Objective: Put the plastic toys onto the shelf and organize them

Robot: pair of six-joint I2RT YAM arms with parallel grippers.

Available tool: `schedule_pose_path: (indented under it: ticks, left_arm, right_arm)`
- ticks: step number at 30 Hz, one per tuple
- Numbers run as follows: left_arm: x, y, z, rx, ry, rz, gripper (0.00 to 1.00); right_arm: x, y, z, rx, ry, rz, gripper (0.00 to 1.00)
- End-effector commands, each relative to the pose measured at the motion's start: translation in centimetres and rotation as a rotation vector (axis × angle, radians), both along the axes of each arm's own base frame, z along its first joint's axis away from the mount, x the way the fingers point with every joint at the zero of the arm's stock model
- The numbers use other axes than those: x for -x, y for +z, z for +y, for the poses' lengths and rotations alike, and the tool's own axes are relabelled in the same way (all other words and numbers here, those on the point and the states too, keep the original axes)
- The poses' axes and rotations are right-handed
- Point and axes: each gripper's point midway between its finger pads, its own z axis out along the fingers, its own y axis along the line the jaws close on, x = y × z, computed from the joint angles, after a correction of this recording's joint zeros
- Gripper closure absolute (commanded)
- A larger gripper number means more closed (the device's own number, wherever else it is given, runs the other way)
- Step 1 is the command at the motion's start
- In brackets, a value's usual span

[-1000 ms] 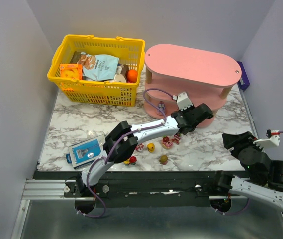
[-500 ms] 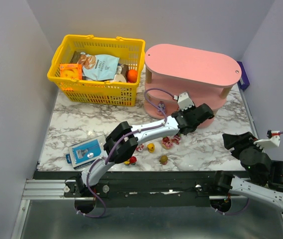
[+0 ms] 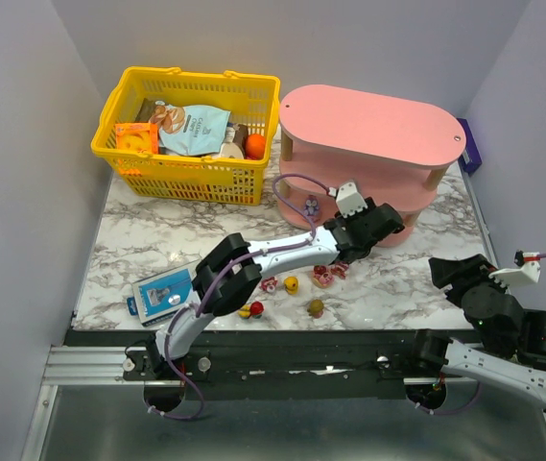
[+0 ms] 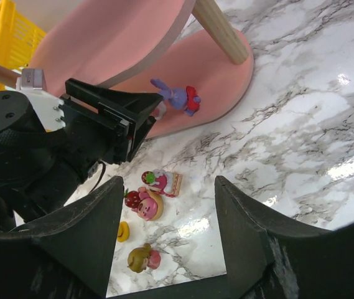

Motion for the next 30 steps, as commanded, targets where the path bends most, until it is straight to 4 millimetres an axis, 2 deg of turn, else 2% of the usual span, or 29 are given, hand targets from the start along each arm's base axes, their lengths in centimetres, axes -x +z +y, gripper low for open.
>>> schedule_pose_path:
  ticks: [1, 6, 8, 11, 12, 14, 15, 17, 18, 19, 21, 22, 24, 25, 30]
  left_arm:
    - [0.4, 4.7, 0.2, 0.083, -0.010, -0.056, 0.37]
    - [1.3, 6.2, 1.2, 0.090, -0.027, -0.085, 0.31]
    - [1.5, 7.6, 1.6, 0.110, -0.031, -0.117, 0.27]
    - [2.0, 9.5, 3.8, 0.099, -0.022, -0.159, 0.23]
    - [2.3, 10.3, 5.5, 0.092, -0.002, -0.173, 0.22]
    - [2.7, 10.7, 7.8, 0.072, 0.026, -0.190, 0.20]
    - [3.1, 11.1, 10.1, 0.057, 0.056, -0.206, 0.20]
    - [3.6, 11.3, 12.5, 0.047, 0.078, -0.222, 0.18]
    - [4.3, 11.2, 14.6, 0.040, 0.087, -0.226, 0.17]
    - [4.4, 11.2, 15.9, 0.034, 0.102, -0.235, 0.16]
    - [5.3, 11.4, 18.9, 0.019, 0.110, -0.258, 0.15]
    - [5.4, 11.5, 20.0, 0.009, 0.125, -0.271, 0.14]
    - [6.2, 12.1, 22.6, -0.011, 0.122, -0.303, 0.12]
    - [6.4, 12.0, 23.6, -0.031, 0.127, -0.308, 0.11]
    - [8.1, 12.7, 28.6, -0.070, 0.118, -0.365, 0.05]
  right_arm:
    - [0.6, -1.8, -2.2, 0.145, -0.028, 0.053, 0.32]
    - [0.3, -0.9, -1.1, 0.155, -0.007, 0.061, 0.31]
    - [0.0, -0.2, 0.1, 0.158, 0.022, 0.059, 0.30]
    - [-0.8, 0.7, 3.0, 0.179, 0.085, 0.059, 0.30]
    - [-1.0, 0.9, 3.5, 0.178, 0.088, 0.061, 0.30]
    - [-1.8, 1.1, 5.0, 0.190, 0.089, 0.063, 0.30]
    - [-2.0, 1.2, 5.4, 0.197, 0.084, 0.062, 0.30]
    - [-2.8, 1.4, 7.3, 0.206, 0.115, 0.051, 0.35]
    - [-3.0, 1.5, 8.0, 0.203, 0.132, 0.046, 0.37]
    - [-3.7, 2.2, 9.4, 0.202, 0.164, 0.015, 0.38]
    - [-4.6, 1.0, 11.0, 0.215, 0.201, 0.065, 0.41]
    - [-5.6, 1.3, 12.2, 0.217, 0.240, 0.047, 0.41]
    - [-6.9, -0.7, 13.2, 0.194, 0.284, 0.112, 0.44]
    - [-7.6, -0.3, 13.8, 0.175, 0.294, 0.084, 0.44]
    - [-9.6, -3.5, 12.3, 0.160, 0.230, 0.137, 0.48]
